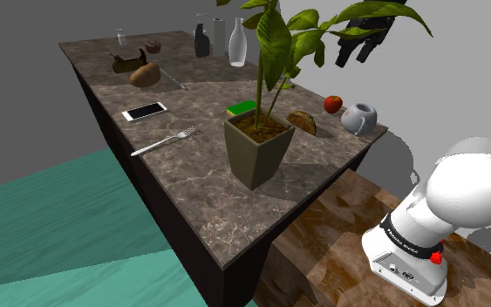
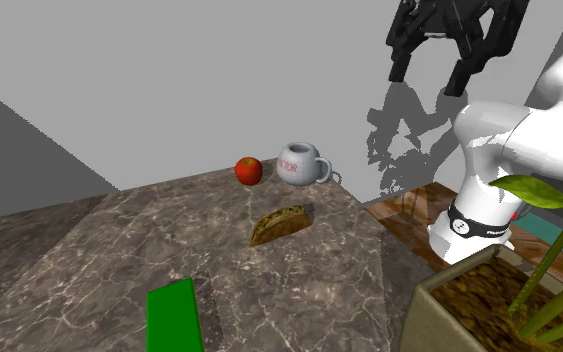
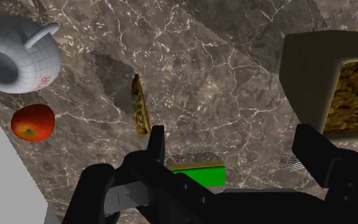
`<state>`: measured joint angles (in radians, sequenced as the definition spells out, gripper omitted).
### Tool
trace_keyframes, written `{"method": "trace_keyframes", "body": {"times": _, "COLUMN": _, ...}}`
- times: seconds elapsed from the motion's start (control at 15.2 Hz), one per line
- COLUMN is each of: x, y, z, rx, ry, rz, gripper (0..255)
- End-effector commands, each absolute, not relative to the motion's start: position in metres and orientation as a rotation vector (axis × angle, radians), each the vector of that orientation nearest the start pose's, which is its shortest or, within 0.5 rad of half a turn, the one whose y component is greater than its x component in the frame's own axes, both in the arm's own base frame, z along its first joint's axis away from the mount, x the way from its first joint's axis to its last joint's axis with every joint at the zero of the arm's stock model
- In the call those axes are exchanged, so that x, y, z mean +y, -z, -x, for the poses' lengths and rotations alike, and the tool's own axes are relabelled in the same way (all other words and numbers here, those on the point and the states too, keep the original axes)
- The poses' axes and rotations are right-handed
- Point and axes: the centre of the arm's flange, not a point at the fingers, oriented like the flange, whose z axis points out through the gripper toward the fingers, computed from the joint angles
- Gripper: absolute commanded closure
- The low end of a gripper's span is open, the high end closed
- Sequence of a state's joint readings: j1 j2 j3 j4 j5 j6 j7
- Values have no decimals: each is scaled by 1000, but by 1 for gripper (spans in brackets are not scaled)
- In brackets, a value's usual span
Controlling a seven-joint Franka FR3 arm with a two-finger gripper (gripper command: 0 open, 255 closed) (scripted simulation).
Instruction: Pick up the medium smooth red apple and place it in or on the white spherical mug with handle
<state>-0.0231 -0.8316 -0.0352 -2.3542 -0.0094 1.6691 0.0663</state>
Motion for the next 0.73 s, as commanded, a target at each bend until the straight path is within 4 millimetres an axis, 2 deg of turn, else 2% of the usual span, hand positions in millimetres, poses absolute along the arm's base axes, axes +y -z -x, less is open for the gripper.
{"method": "trace_keyframes", "body": {"times": 0.0, "x": -22, "y": -615, "z": -304, "rx": 179, "ry": 228, "rz": 3110, "gripper": 0}}
{"method": "trace_keyframes", "body": {"times": 0.66, "x": -120, "y": -542, "z": -349, "rx": 178, "ry": 157, "rz": 3151, "gripper": 0}}
